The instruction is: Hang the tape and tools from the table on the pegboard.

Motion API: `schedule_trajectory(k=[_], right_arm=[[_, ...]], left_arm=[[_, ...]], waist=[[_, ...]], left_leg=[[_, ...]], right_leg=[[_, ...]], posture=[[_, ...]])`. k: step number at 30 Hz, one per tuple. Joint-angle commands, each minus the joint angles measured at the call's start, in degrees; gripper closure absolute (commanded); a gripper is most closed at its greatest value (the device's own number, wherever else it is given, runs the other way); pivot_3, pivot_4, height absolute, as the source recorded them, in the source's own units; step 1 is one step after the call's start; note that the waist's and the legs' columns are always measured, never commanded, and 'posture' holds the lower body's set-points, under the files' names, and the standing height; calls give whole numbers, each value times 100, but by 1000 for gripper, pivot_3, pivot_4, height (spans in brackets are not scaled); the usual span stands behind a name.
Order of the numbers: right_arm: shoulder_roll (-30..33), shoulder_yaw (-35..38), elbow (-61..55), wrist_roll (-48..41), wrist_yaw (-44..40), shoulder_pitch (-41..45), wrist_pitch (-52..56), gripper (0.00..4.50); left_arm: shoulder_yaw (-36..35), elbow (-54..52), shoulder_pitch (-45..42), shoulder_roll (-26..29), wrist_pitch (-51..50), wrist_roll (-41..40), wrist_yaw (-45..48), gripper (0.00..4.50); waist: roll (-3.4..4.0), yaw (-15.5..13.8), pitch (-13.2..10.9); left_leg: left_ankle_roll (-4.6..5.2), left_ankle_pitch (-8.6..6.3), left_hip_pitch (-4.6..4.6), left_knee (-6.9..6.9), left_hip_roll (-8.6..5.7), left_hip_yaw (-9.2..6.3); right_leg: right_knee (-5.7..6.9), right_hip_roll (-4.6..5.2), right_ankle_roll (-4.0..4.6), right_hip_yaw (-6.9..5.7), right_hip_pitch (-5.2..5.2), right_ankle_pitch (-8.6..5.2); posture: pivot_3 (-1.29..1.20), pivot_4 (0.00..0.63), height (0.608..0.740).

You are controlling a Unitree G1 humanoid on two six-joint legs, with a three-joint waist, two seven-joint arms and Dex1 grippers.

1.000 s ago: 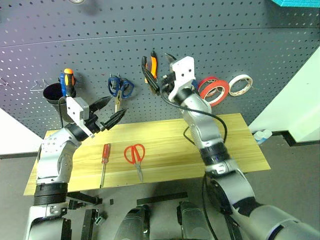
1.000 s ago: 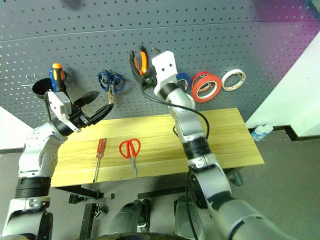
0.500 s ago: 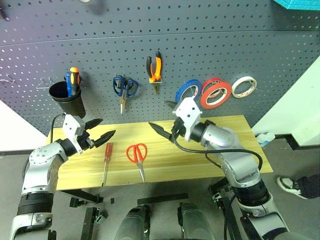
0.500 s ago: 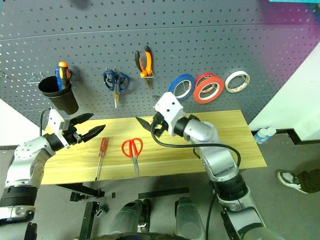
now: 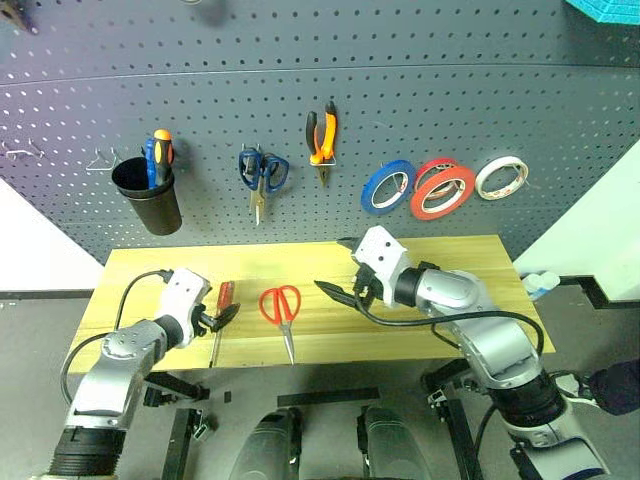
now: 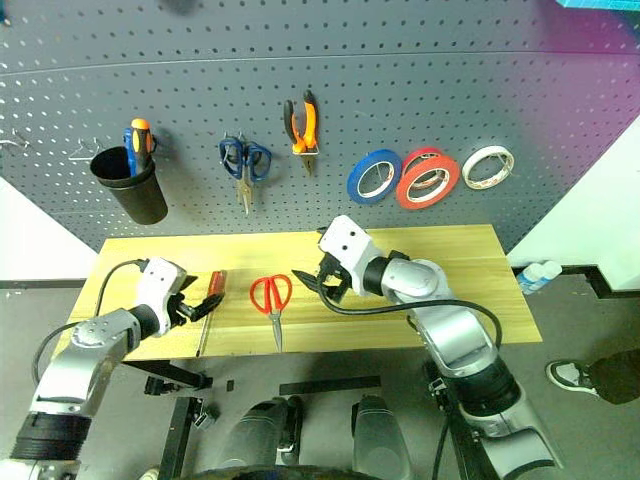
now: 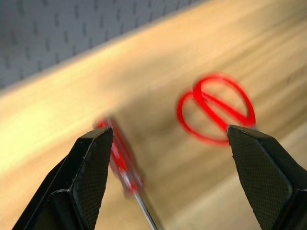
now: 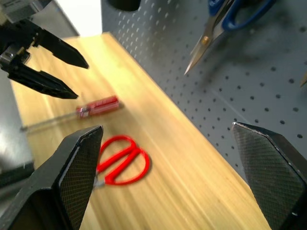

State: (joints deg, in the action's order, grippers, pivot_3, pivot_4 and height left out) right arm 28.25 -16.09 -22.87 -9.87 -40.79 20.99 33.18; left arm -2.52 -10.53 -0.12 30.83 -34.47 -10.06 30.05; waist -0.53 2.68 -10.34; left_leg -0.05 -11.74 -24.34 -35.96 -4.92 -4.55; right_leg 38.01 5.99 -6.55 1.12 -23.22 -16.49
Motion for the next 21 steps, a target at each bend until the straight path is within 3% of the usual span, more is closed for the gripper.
schedule_trajectory(k=[1, 4, 11, 17, 21], right_arm=[[291, 205, -228, -253, -513, -157, -422, 6], [550, 328, -10, -229, -734, -271, -754, 0], [768, 534, 82, -272, -926, -292, -950, 0], [909, 667, -173, -294, -940, -489, -849, 0], [967, 707, -284, -314, -925, -569, -793, 0]], left_arm=[[393, -512, 23, -80, -949, 312, -464, 544], [623, -597, -90, -366, -1563, 379, -802, 10], [1339, -52, -797, -1114, -2563, 935, -1712, 10], [1095, 223, -1377, -2089, -3322, 721, -1986, 10], [1084, 364, -1662, -2450, -3612, 748, -2216, 10]], waist=[[-3, -35, -12], [-28, -89, -61], [-59, -219, -102], [-71, -202, -125], [-78, -176, -156]], left_leg=[[0, 0, 0, 0, 0, 0], [0, 0, -1, -2, 1, -4], [0, -1, -9, -3, 1, -8], [15, -11, -17, 1, 0, -10], [16, -12, -25, 5, 1, -11]], right_leg=[[-1, 0, 0, -1, 1, 0], [-4, 2, 1, -6, 3, -1], [-20, 3, 0, -14, 3, -1], [-55, 5, -2, -23, 12, 0], [-60, 3, -3, -25, 28, 1]], posture=[[-25, 201, 733], [-10, 211, 733], [-44, 222, 733], [-75, 232, 733], [-90, 235, 733]])
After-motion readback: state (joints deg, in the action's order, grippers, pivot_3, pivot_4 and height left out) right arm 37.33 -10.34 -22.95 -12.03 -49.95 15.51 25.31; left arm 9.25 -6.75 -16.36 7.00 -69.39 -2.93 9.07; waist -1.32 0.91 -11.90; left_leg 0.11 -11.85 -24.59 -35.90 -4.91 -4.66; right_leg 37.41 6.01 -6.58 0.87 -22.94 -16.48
